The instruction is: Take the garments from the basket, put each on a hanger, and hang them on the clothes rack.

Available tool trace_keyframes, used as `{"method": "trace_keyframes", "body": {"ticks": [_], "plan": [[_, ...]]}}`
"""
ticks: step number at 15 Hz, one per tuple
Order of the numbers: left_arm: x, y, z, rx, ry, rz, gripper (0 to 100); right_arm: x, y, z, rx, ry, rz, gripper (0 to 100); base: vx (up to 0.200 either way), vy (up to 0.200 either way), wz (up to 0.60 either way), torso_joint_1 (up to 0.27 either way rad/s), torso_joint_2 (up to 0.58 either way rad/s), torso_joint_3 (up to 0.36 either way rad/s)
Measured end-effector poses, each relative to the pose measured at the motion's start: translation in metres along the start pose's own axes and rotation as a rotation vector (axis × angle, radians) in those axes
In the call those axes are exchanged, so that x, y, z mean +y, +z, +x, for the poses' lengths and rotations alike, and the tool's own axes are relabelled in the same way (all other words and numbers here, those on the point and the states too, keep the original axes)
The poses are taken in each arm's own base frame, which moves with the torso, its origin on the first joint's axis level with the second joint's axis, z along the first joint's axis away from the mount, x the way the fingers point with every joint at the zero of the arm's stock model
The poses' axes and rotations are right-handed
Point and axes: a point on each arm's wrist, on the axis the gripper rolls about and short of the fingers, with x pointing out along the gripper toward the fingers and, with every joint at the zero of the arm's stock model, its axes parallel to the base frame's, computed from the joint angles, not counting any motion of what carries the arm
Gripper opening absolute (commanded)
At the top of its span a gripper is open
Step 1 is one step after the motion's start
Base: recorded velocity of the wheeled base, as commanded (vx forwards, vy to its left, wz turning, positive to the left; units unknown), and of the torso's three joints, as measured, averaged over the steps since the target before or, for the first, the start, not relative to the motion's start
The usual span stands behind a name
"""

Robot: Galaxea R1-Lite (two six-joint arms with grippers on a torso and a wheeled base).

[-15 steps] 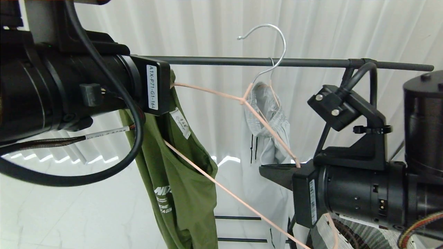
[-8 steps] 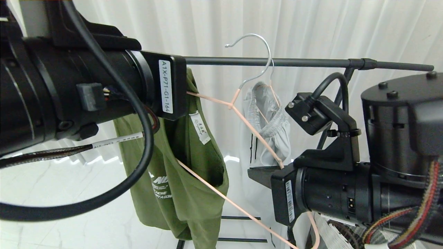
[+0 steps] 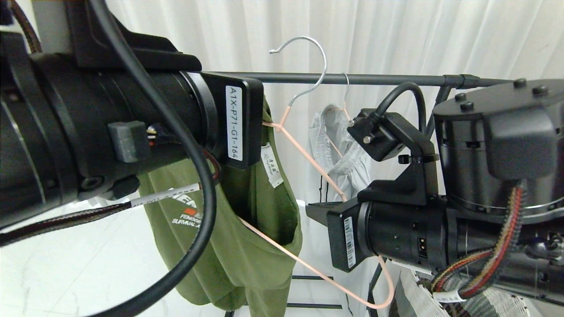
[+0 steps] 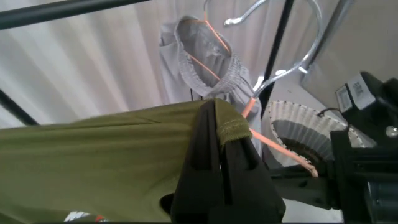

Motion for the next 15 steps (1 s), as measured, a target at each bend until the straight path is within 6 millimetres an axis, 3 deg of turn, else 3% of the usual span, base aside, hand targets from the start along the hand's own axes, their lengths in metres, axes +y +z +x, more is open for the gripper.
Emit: {"method": "trace_keyframes", "body": {"ticks": [5,9,15], "plan": [[0.023,0.003,0.006,-0.005,0.122,-0.018,0,-0.011,-0.008,-0.013,0.04,-0.101,-0.009,0,0.0,0.0,0.0,0.0,0.0,0.0],[0.041,0.001,0.009,0.003,0.2,-0.026,0,-0.034,-0.006,-0.034,0.028,-0.23,0.005,0,0.0,0.0,0.0,0.0,0.0,0.0],[0.043,-0.001,0.011,0.015,0.216,-0.022,0,-0.06,0.008,-0.05,-0.057,-0.365,0.056,0,0.0,0.0,0.0,0.0,0.0,0.0]]}}
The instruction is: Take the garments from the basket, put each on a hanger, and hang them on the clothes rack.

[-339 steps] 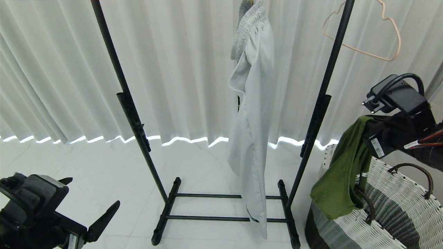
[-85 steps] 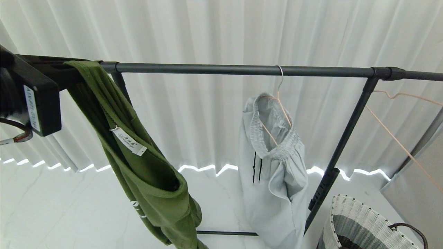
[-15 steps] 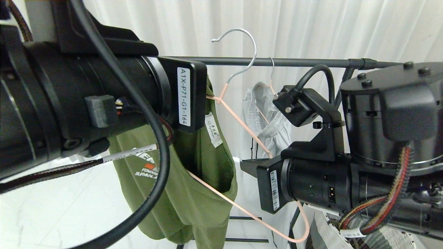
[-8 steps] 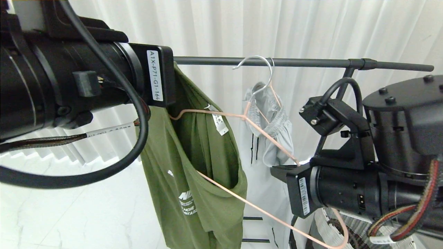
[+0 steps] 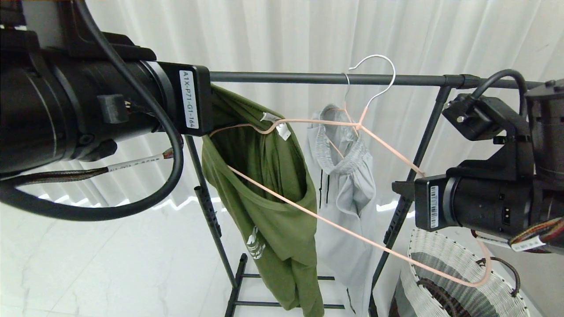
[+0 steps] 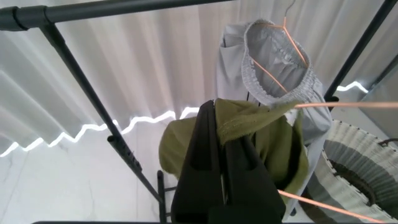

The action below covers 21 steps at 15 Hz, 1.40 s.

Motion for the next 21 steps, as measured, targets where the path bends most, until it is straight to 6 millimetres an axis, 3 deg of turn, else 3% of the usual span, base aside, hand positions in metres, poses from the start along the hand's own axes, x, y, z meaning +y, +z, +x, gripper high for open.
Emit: {"method": "trace_keyframes", "body": {"ticks": [7,10,14,21], "plan": [[-0.003,-0.002,-0.001,0.004,-0.015,0.007,0,-0.011,0.007,0.001,-0.034,-0.059,0.028,0,0.0,0.0,0.0,0.0,0.0,0.0],[-0.025,-0.003,-0.01,0.001,-0.115,0.024,0,-0.008,0.011,0.003,-0.044,-0.055,0.031,0,0.0,0.0,0.0,0.0,0.0,0.0],[-0.049,0.002,-0.008,-0.006,-0.179,0.026,0,0.014,0.015,0.003,-0.073,0.031,0.031,0,0.0,0.0,0.0,0.0,0.0,0.0],[-0.054,0.008,0.004,-0.01,-0.161,-0.015,0,0.057,-0.005,-0.017,-0.008,0.23,0.056,0,0.0,0.0,0.0,0.0,0.0,0.0]]}}
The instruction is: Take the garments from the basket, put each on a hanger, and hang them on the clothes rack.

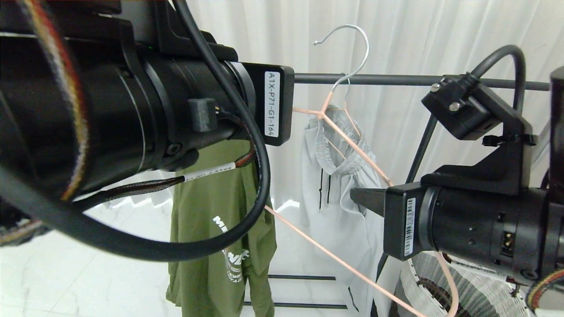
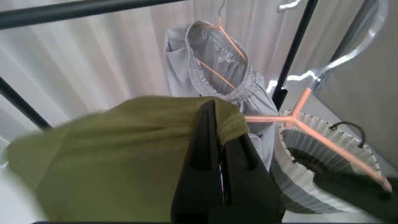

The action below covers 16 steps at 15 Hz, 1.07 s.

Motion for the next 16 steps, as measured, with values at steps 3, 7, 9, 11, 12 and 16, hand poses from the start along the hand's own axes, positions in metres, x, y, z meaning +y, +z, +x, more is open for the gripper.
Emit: {"method": "trace_keyframes", "body": {"ticks": [3,7,9,11,12,16], "plan": [[-0.001,0.001,0.0,-0.002,-0.004,-0.005,0,0.01,0.001,0.012,-0.023,0.054,0.013,0,0.0,0.0,0.0,0.0,0.0,0.0],[-0.003,0.002,-0.001,-0.007,-0.015,-0.007,0,0.019,0.0,0.028,-0.026,0.077,0.011,0,0.0,0.0,0.0,0.0,0.0,0.0],[-0.005,0.006,-0.002,-0.019,-0.023,-0.021,0,0.021,-0.003,0.034,-0.016,0.073,-0.004,0,0.0,0.0,0.0,0.0,0.0,0.0],[-0.011,0.01,-0.004,-0.029,-0.048,-0.051,0,0.022,-0.005,0.039,-0.008,0.066,-0.012,0,0.0,0.0,0.0,0.0,0.0,0.0],[-0.013,0.009,-0.004,-0.027,-0.053,-0.051,0,0.022,-0.005,0.041,-0.007,0.059,-0.013,0,0.0,0.0,0.0,0.0,0.0,0.0],[-0.011,0.006,-0.006,-0.018,-0.051,-0.038,0,0.007,-0.003,0.038,-0.019,0.012,-0.077,0,0.0,0.0,0.0,0.0,0.0,0.0]]}}
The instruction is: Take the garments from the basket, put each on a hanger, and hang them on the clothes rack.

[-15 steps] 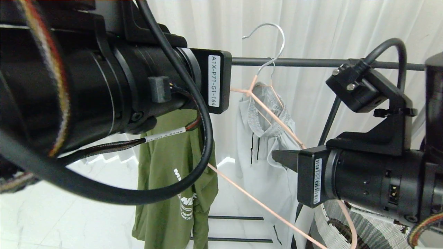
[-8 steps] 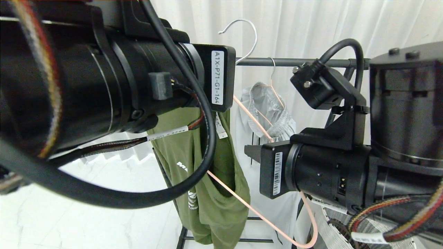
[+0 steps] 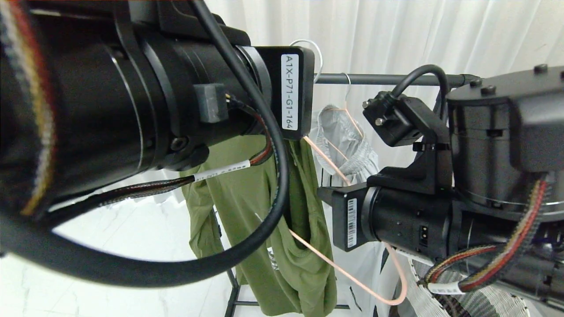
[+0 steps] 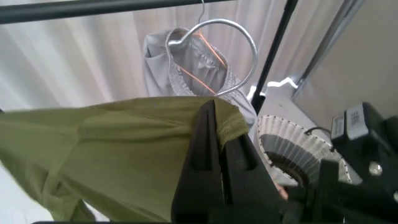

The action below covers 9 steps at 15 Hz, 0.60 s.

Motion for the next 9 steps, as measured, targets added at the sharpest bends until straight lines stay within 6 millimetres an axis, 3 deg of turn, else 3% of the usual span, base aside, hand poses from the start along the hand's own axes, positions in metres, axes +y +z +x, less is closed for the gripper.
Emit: {"method": "trace_keyframes", "body": {"ticks": [4,9], "plan": [[0.0,-0.009,-0.001,0.025,0.003,0.017,0,-0.029,0.009,-0.015,-0.048,-0.063,-0.117,0,0.0,0.0,0.0,0.0,0.0,0.0],[-0.01,-0.019,-0.006,0.048,-0.038,0.042,0,-0.039,0.016,-0.027,-0.197,-0.054,-0.14,0,0.0,0.0,0.0,0.0,0.0,0.0]]}}
